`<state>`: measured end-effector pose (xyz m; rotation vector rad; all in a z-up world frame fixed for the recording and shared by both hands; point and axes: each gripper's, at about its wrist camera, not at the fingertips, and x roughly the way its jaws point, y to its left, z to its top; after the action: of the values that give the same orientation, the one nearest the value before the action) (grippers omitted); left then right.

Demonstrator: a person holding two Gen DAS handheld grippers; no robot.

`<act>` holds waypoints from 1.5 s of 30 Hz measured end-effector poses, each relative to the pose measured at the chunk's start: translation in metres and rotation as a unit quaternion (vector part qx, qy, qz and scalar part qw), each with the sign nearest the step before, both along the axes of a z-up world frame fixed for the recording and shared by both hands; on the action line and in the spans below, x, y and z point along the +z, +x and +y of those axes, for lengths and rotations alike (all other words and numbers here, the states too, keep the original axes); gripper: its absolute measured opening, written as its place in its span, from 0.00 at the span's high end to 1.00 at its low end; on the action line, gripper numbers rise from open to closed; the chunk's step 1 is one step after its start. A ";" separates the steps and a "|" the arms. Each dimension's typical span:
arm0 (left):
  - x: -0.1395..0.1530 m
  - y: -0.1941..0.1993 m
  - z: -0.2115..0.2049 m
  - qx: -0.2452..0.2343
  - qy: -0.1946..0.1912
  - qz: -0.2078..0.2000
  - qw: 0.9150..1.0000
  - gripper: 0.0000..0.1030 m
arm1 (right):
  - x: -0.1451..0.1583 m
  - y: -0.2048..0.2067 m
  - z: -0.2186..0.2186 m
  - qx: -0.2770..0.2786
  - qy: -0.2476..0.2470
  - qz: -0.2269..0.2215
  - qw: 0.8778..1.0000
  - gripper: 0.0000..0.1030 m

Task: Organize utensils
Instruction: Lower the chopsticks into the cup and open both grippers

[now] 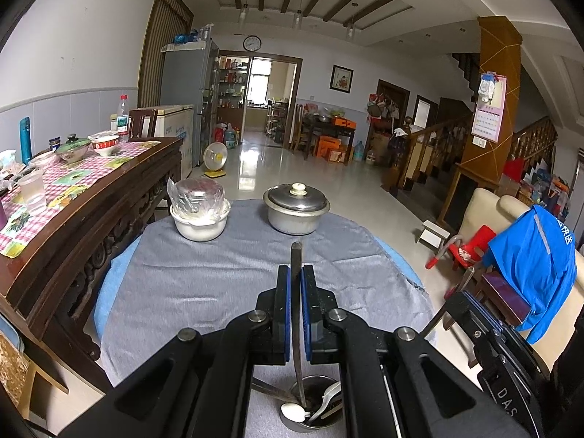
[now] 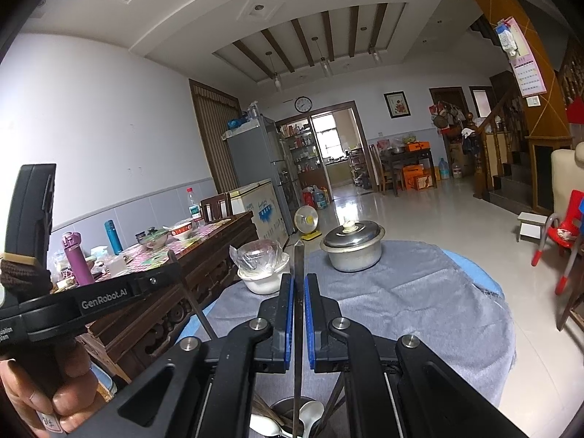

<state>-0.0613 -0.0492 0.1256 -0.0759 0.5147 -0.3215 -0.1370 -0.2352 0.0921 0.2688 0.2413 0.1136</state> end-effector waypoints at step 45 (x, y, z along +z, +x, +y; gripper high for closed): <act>-0.035 0.017 -0.005 0.009 -0.001 0.042 0.999 0.95 | -0.028 0.011 0.020 0.006 -0.023 0.039 0.999 0.94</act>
<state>-0.0439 -0.0542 0.0902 -0.0954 0.5971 -0.3021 -0.1258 -0.2154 0.0643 0.2261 0.3233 0.1103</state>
